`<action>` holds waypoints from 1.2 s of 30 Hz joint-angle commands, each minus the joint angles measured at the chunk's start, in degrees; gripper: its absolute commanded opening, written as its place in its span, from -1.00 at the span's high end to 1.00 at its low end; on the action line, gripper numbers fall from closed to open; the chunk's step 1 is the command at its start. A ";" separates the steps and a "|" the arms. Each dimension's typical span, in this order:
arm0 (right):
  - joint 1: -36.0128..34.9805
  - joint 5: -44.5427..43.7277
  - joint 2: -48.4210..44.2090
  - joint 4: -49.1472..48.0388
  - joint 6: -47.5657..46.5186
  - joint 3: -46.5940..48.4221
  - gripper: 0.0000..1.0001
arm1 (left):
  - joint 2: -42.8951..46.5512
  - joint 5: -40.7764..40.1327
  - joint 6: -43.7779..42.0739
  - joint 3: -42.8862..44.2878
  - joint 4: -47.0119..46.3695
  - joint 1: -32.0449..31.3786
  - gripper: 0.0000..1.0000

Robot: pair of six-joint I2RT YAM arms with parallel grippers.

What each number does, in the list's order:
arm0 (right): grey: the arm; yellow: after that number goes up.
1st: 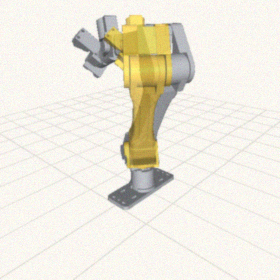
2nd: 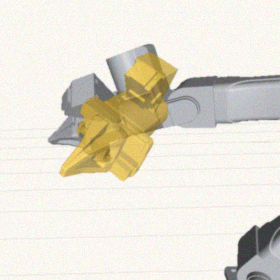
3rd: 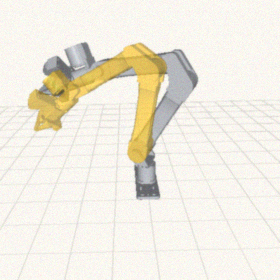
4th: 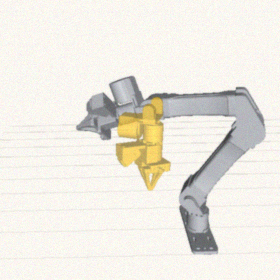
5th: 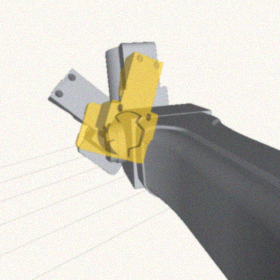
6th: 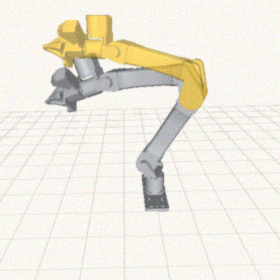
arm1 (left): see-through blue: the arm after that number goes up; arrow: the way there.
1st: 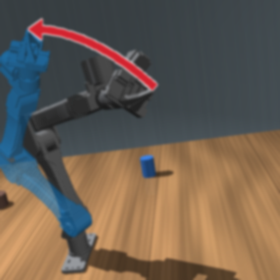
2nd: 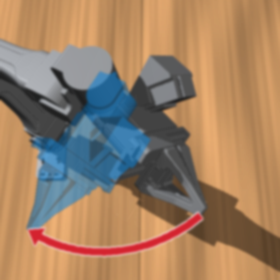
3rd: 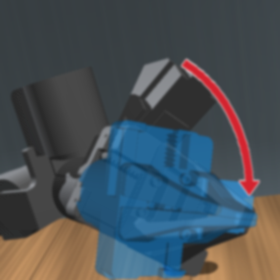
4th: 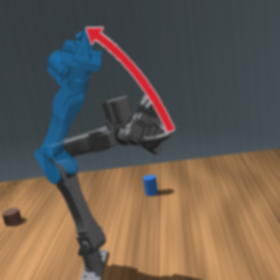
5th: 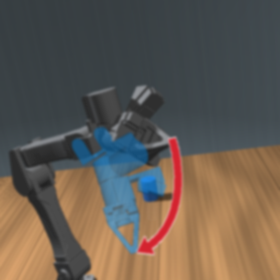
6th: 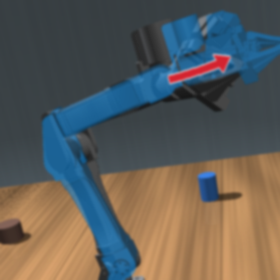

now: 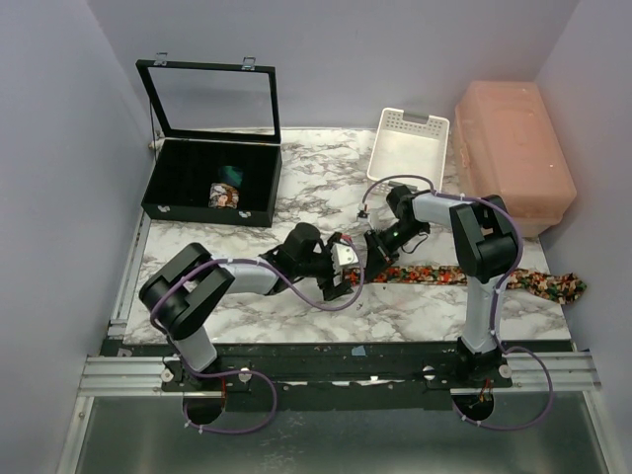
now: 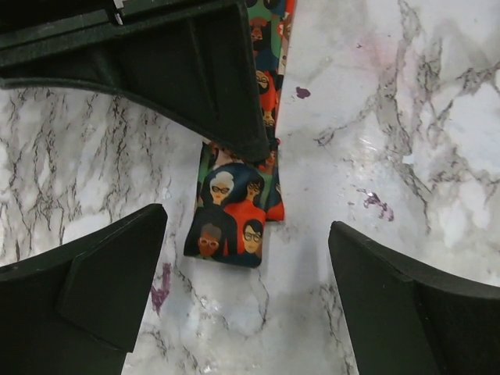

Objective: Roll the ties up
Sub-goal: Roll the tie at the center of the board.

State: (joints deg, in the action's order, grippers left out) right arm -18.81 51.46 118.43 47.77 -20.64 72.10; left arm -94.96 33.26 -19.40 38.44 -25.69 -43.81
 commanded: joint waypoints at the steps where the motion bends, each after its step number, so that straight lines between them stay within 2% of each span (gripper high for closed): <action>1: -0.45 -1.06 0.40 0.78 -1.81 1.43 0.78 | -4.19 -4.87 -3.12 3.91 -2.05 -1.83 -0.90; 9: -0.44 0.11 -0.58 3.40 -1.94 3.16 0.74 | -8.58 -6.27 -3.63 7.69 0.94 -3.02 -0.65; 11: -0.43 0.19 -0.42 3.72 -2.05 3.70 0.74 | -9.33 -6.93 -4.13 8.05 1.96 -2.97 -0.48; 14: -0.36 0.47 0.09 5.08 -2.58 4.82 0.72 | -9.53 -6.86 -5.56 7.92 3.82 -3.05 -0.12; 24: 0.36 -2.05 0.98 6.57 -2.76 5.42 0.69 | -7.73 -4.08 -6.05 6.92 7.74 -3.00 0.45; 26: 0.44 -3.30 1.26 6.22 -2.45 5.11 0.70 | -7.23 -4.34 -5.39 6.27 7.85 -2.95 0.45; 29: 0.44 -5.62 1.75 3.43 -0.68 4.06 0.72 | -6.36 -5.02 -3.53 4.99 6.56 -2.77 0.02; 32: 0.45 -6.24 3.57 2.80 0.16 4.34 0.75 | -4.90 -3.78 -3.02 3.24 4.89 -1.99 -0.27; 36: 0.46 -7.01 4.83 2.42 -0.31 3.83 0.77 | -3.59 -4.24 -3.48 1.15 2.50 -0.72 -0.38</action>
State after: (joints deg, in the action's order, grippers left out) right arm -18.63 48.12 120.70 51.96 -20.71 76.75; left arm -100.33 28.10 -22.81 42.13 -22.70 -45.74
